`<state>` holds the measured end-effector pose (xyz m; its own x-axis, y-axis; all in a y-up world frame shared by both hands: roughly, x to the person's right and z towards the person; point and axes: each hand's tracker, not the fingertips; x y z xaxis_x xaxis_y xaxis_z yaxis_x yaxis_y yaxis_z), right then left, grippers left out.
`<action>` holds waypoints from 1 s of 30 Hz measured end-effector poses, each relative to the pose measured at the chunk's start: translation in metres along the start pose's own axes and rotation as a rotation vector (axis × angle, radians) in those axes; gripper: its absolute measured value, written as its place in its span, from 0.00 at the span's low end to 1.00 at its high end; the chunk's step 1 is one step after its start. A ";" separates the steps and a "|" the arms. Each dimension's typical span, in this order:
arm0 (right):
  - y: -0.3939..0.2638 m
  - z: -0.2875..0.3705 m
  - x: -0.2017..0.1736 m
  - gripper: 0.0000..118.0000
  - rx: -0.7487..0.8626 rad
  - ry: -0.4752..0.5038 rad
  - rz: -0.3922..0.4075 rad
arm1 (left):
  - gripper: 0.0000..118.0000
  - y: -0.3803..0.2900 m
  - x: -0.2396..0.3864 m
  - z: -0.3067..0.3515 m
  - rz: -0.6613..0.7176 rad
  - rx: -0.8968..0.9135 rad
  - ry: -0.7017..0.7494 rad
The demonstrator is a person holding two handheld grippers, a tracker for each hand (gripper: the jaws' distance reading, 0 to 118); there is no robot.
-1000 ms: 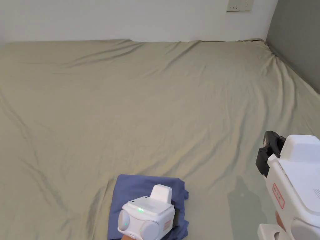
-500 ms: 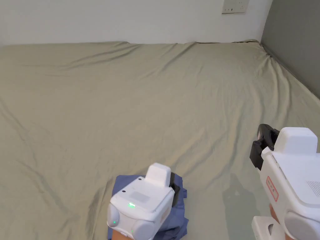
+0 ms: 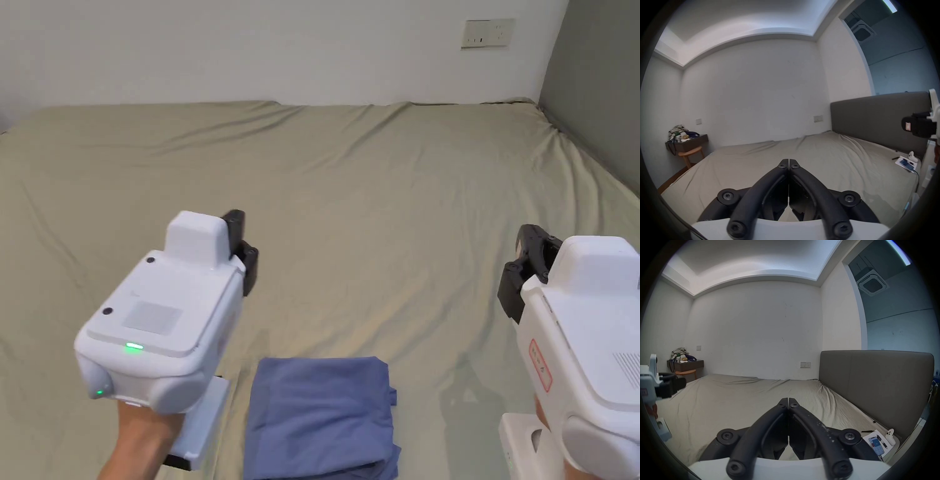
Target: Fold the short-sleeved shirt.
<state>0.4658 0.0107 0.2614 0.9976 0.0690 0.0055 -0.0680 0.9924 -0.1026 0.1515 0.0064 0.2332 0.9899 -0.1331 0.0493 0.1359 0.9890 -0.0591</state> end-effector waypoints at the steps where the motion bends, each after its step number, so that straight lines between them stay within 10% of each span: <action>1: 0.000 0.000 -0.001 0.02 0.003 0.004 0.000 | 0.00 0.002 -0.007 0.001 0.005 0.009 0.015; 21: -0.006 -0.005 -0.024 0.02 -0.005 0.041 0.010 | 0.00 -0.013 -0.053 0.013 0.062 -0.005 0.144; 30: -0.110 -0.031 -0.092 0.01 -0.300 0.182 0.058 | 0.00 -0.019 -0.057 0.014 0.066 -0.021 0.131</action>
<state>0.3816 -0.1081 0.2413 0.9798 0.0784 -0.1837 -0.1451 0.9115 -0.3850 0.0921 -0.0039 0.2458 0.9934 -0.0764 -0.0859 0.0696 0.9944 -0.0789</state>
